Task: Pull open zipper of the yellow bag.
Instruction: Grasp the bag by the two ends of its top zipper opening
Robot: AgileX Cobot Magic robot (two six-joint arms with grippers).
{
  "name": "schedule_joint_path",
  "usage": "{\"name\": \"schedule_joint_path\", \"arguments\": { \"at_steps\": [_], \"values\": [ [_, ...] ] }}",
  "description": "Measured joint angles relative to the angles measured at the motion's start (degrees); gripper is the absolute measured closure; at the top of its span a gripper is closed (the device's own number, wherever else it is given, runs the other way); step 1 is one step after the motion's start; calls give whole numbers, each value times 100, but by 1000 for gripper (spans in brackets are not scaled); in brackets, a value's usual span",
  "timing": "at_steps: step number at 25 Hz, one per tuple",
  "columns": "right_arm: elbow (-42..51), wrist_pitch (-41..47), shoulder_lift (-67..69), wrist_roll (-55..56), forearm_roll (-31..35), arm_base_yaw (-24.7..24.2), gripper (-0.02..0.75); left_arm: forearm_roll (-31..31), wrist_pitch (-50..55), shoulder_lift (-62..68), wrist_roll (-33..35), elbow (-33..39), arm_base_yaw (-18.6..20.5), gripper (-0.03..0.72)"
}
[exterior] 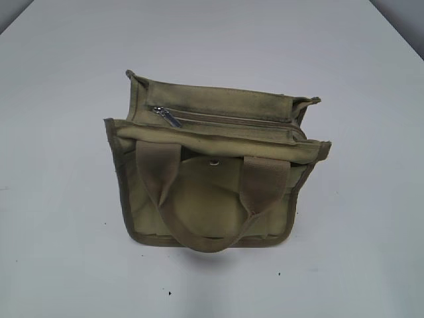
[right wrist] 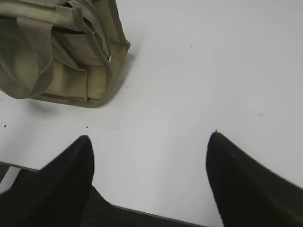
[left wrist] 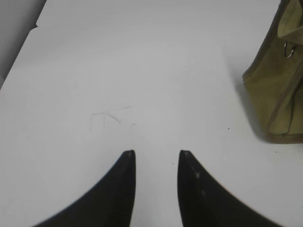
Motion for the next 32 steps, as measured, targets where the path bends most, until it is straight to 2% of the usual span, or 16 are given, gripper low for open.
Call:
{"name": "schedule_joint_path", "arguments": {
  "at_steps": [8, 10, 16, 21, 25, 28, 32],
  "values": [
    [0, -11, 106, 0, 7, 43, 165, -256, -289, 387, 0, -110, 0, 446],
    [0, -23, 473, -6, 9, 133, 165, -576, -682, 753, 0, -152, 0, 446],
    [-82, -217, 1688, -200, 21, 637, 165, -2110, -2010, 2280, 233, -197, 0, 445],
    [-354, -1006, 2722, -540, 27, 762, 165, -3918, -2277, 3851, 1436, -488, 0, 445],
    [-701, -1618, 3605, -966, 318, 762, 165, -5266, -1874, 5237, 2294, -913, 0, 445],
    [-1037, -1939, 4352, -1465, 696, 762, 165, -5800, -1424, 6198, 2559, -1361, 0, 445],
    [-1565, -2119, 5367, -2188, 1252, 762, 165, -5949, -1008, 7258, 2606, -2086, -31, 445]
  ]
}}
